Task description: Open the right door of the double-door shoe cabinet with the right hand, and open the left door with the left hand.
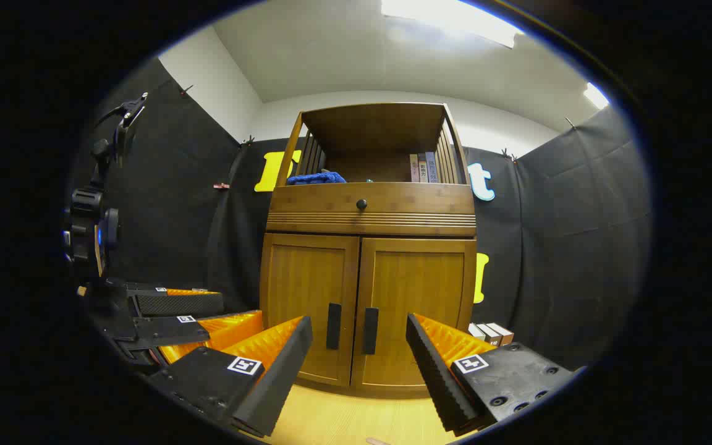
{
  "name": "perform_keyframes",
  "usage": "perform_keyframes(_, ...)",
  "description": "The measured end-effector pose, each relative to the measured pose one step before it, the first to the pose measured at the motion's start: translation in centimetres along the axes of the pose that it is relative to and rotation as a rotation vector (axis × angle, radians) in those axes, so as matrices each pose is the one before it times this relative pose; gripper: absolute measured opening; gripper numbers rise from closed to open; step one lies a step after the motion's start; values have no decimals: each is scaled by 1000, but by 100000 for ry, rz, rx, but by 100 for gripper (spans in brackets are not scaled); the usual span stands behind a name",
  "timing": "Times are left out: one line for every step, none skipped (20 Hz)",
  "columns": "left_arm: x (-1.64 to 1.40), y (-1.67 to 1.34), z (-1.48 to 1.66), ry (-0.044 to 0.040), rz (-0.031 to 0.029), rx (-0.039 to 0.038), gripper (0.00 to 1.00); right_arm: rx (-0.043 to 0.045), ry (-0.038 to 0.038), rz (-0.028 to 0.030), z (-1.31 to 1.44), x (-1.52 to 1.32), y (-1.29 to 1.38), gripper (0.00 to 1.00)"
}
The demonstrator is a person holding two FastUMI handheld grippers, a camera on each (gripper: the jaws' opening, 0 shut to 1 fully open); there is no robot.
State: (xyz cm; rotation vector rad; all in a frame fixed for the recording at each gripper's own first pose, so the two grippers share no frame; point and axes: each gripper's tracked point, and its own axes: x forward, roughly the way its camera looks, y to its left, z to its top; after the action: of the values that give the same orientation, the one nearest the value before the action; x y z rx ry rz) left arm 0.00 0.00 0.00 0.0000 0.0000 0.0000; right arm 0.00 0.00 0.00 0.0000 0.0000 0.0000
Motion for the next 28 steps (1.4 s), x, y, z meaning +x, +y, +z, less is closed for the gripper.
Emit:
perform_keyframes(58,186,90,-188,262,-76,95,118,514,474,-67,38,54,96)
perform_keyframes(63,133,69,-333,423,83,95,-145,585,388,-172,31,-65,96)
perform_keyframes(54,26,-69,-240,177,118,95,-281,577,-362,-209,75,-152,98)
perform_keyframes(-7,-21,56,130,-245,26,95,-525,367,-457,-100,85,-20,98)
perform_keyframes(-13,-82,-214,386,-448,-2,95,-543,51,-122,-13,51,59,96)
perform_keyframes(32,-13,-80,415,-316,67,95,-107,-167,-55,56,-39,67,96)
perform_keyframes(56,51,-3,141,-156,106,95,181,-165,78,11,31,44,96)
perform_keyframes(91,43,-116,97,93,98,95,376,-77,286,-8,-12,-10,96)
perform_keyframes(64,84,-158,196,68,47,95,430,44,254,30,4,29,96)
perform_keyframes(35,115,11,119,69,-110,95,454,117,342,-41,68,35,96)
perform_keyframes(104,1,-111,129,14,-268,95,532,45,428,11,11,28,96)
perform_keyframes(26,77,49,96,136,-265,95,162,95,-274,-17,-32,-50,96)
perform_keyframes(47,135,82,-186,236,-33,95,-279,-267,-562,82,31,-109,96)
perform_keyframes(120,44,14,-433,458,-12,95,-537,-406,-245,20,50,77,96)
perform_keyframes(30,133,89,-370,294,82,95,-406,-179,4,-13,11,55,96)
perform_keyframes(36,42,-75,-153,355,62,95,-168,198,249,-83,2,27,96)
perform_keyframes(22,15,-43,-115,325,175,95,182,470,430,-109,22,50,96)
perform_keyframes(65,39,17,-109,225,119,95,136,525,263,-181,147,-97,96)
perform_keyframes(12,59,58,94,73,-15,95,16,504,80,-130,115,-71,96)
perform_keyframes(85,-43,-147,199,-194,-181,95,-139,404,32,-169,66,12,96)
perform_keyframes(140,-39,-2,164,-198,-269,95,-135,464,-34,-160,119,-19,96)
perform_keyframes(38,-8,-204,295,-317,-197,95,80,455,111,-188,105,84,96)
perform_keyframes(63,-71,-57,347,-300,-61,95,175,662,486,-254,177,96,96)
perform_keyframes(115,24,-160,367,-238,62,95,381,847,317,-205,113,-15,96)
perform_keyframes(25,93,-114,406,-123,170,96,431,480,247,-91,258,60,96)
perform_keyframes(121,31,-176,315,81,148,95,338,63,57,-115,214,15,96)
perform_keyframes(2,51,-27,68,89,5,95,128,-396,254,45,161,-23,95)
perform_keyframes(69,-13,-115,-66,-163,-82,95,-308,-323,-93,3,308,-80,95)
